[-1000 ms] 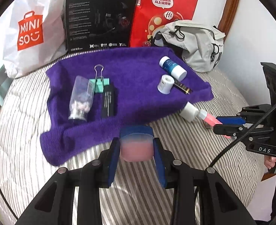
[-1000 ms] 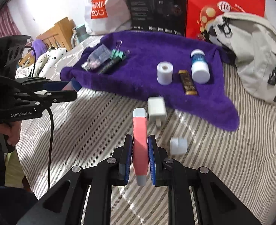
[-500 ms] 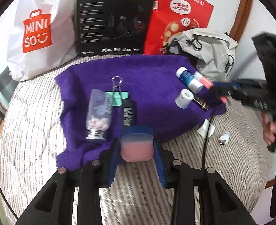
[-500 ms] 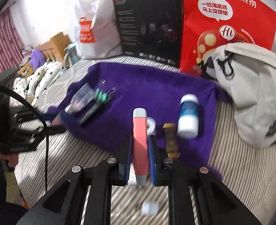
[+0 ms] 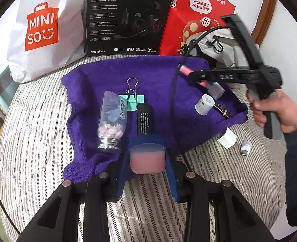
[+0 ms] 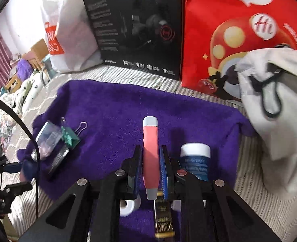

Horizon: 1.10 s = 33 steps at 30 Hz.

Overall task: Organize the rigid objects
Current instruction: 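Carry the jar and pink tube onto the towel and open both tools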

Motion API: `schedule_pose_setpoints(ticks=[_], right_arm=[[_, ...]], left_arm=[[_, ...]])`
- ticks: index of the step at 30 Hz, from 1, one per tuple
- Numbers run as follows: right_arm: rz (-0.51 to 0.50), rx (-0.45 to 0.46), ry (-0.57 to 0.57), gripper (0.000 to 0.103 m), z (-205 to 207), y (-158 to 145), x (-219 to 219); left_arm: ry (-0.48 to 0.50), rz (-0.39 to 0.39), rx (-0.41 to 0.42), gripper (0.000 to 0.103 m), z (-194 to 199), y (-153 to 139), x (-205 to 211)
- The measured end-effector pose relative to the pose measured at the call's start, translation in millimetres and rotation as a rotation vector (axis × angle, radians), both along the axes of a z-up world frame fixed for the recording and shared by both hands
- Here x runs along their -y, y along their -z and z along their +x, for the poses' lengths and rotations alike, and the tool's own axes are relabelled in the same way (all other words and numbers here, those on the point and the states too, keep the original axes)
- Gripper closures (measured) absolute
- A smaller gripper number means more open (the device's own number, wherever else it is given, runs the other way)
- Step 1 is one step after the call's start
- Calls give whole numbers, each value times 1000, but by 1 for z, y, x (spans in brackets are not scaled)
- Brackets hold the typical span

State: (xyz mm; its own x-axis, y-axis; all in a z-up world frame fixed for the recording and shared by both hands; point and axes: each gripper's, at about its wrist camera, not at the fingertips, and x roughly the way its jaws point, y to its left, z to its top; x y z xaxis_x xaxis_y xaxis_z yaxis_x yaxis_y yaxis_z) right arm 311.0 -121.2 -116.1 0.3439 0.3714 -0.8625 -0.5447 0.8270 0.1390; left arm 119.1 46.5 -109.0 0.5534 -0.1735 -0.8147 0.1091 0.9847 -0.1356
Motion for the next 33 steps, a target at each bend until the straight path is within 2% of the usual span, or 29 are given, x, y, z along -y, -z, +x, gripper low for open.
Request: schedule_pose_setpoints(ticks=[8,18,23,25,28,33], right_arm=[[-97,2,-13,86,5,25,-18],[-95,-20,-17,83,5,25,-16],[-54,-4,-4,82,-6,3,3],[-43,10,7,79,-15,-10,13],[-39,47,14,68,-34,-27,29],[-27,56,25,67,-70,-44,55]], left_arm=[[-4,2,-1,69,1,-2,-6],[-11,1,-3,69,6,-3,-10],[2,2,0,69,10,-4,-6],[7,6,4,69,13,-4,-3],[18,1,1,69,20,-3,2],[61,13,-17,69,41,4,23]])
